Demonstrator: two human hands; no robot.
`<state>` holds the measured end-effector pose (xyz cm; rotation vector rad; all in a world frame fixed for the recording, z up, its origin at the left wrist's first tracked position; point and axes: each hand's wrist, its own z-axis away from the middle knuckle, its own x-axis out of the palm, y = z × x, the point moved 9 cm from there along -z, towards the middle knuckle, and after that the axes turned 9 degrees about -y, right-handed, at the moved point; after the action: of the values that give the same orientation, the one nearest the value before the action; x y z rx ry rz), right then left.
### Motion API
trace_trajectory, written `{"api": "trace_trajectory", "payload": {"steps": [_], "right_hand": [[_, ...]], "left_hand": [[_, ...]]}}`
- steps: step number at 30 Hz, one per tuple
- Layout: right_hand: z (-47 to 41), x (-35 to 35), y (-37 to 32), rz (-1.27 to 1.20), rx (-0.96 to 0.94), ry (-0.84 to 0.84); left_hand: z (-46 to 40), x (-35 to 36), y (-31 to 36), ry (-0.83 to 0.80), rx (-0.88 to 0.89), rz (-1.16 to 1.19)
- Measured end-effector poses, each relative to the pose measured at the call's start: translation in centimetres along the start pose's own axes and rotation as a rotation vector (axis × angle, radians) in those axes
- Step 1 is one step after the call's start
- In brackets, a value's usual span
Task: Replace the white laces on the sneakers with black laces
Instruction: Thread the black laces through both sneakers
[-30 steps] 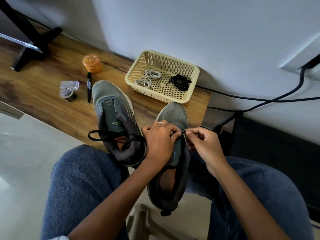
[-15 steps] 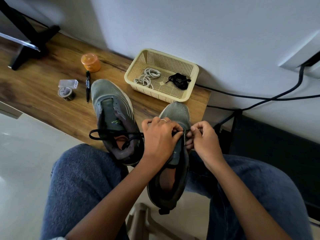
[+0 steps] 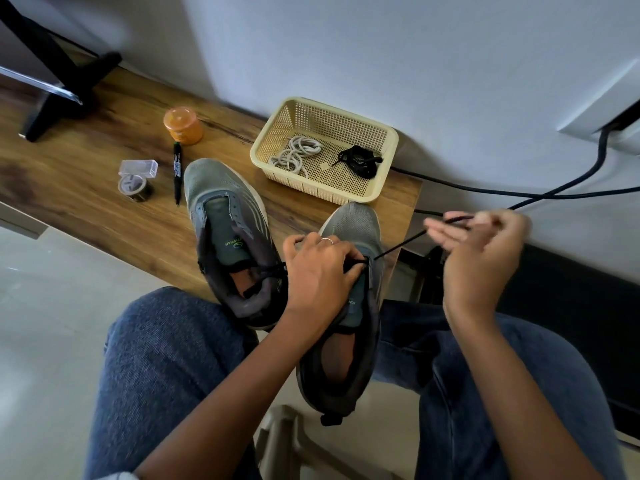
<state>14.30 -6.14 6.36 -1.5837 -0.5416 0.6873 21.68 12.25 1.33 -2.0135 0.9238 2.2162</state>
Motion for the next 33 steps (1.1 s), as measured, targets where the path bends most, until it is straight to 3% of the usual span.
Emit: {"api": "trace_trajectory", "payload": {"steps": [2,4,9,11,18,23,25,27,31,33], "right_hand": [[0.1,-1.2,-1.4,0.033,-0.166,0.084],[-0.1,-0.5,-1.6,0.140,-0.217,0.003],[1.0,5.9,3.2,0.707,-0.053,-0.685],[1.9,6.9,4.4,0.865,-0.084,-0.790],[1.4,6.5,2.8,0.958,-0.186,-0.628],[-0.9,1.8,0.6,0.853,-0.110,-0.220],[-1.3,0.0,0.2,0.916,-0.077,-0.083],[-1.3,0.6,0.7,1.002,-0.065,-0.151],[0.9,5.9,2.0,0.985,-0.179,-0.606],[1.9,7.5,2.8,1.045,-0.200,-0.720]], "left_hand": [[0.0,0.0,-0.1,-0.009,-0.005,-0.003],[0.0,-0.1,-0.2,-0.022,-0.008,-0.003],[-0.5,-0.1,-0.2,-0.062,0.026,0.031],[-0.6,-0.1,-0.2,-0.065,0.042,0.039],[-0.6,-0.4,0.1,-0.039,0.053,-0.038],[-0.5,-0.7,0.1,-0.064,0.050,-0.071],[-0.5,-0.7,0.1,-0.064,0.053,-0.058],[-0.5,-0.6,0.0,-0.074,0.055,-0.035],[-0.6,-0.5,-0.1,-0.089,0.079,0.007],[-0.7,-0.5,-0.1,-0.091,0.099,0.040]]}}
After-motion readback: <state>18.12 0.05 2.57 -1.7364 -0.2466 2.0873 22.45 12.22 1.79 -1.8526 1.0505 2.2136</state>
